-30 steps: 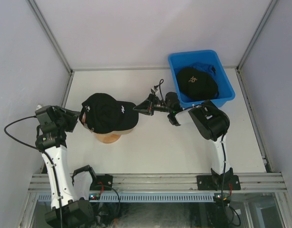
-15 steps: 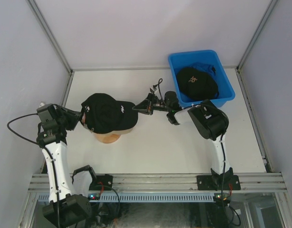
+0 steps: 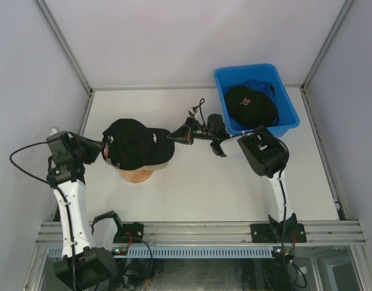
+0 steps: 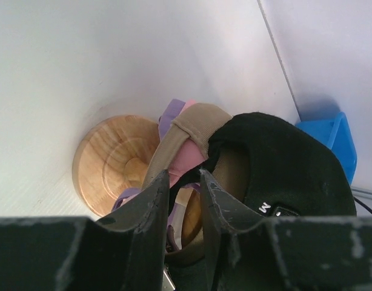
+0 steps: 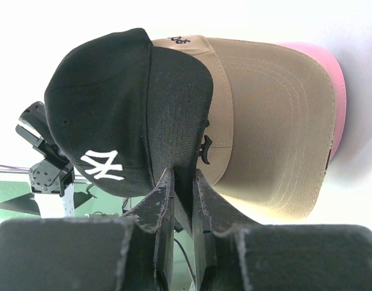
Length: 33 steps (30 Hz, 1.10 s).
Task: Stack the hats
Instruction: Stack the hat on the hat.
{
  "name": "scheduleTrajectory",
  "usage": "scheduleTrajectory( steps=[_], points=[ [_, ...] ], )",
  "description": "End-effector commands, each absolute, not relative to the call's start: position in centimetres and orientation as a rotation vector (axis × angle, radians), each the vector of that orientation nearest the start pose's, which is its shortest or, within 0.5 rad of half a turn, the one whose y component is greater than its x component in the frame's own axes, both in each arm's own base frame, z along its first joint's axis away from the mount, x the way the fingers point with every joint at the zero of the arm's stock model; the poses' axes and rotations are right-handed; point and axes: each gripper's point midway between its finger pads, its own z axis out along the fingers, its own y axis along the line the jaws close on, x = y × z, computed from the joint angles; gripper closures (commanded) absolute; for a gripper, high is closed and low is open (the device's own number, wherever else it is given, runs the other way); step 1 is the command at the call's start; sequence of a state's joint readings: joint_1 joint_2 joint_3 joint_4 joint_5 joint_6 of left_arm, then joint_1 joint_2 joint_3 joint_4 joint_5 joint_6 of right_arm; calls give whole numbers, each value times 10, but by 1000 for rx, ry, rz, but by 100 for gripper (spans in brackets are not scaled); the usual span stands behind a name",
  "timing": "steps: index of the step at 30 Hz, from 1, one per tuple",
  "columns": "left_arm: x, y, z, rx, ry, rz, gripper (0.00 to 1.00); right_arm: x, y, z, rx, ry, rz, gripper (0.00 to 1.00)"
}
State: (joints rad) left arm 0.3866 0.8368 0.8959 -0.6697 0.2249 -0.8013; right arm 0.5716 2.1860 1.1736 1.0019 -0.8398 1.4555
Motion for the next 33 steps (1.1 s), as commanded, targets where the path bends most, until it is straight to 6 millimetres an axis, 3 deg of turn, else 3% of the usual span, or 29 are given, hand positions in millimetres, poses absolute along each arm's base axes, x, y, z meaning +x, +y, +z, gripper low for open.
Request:
scheduleTrajectory(
  steps=[1, 12, 22, 33],
  points=[
    [271, 30, 219, -1060, 1912, -497, 70, 349, 418, 141, 4, 2123, 2044, 97],
    [264, 33, 197, -1069, 2010, -423, 78, 348, 423, 140, -1, 2131, 2049, 97],
    [263, 39, 201, -1069, 1995, -378, 97, 350, 425, 139, -13, 2145, 2028, 97],
    [231, 78, 215, -1221, 1972, -50, 100, 351, 418, 123, 16, 2201, 1965, 100]
  ],
)
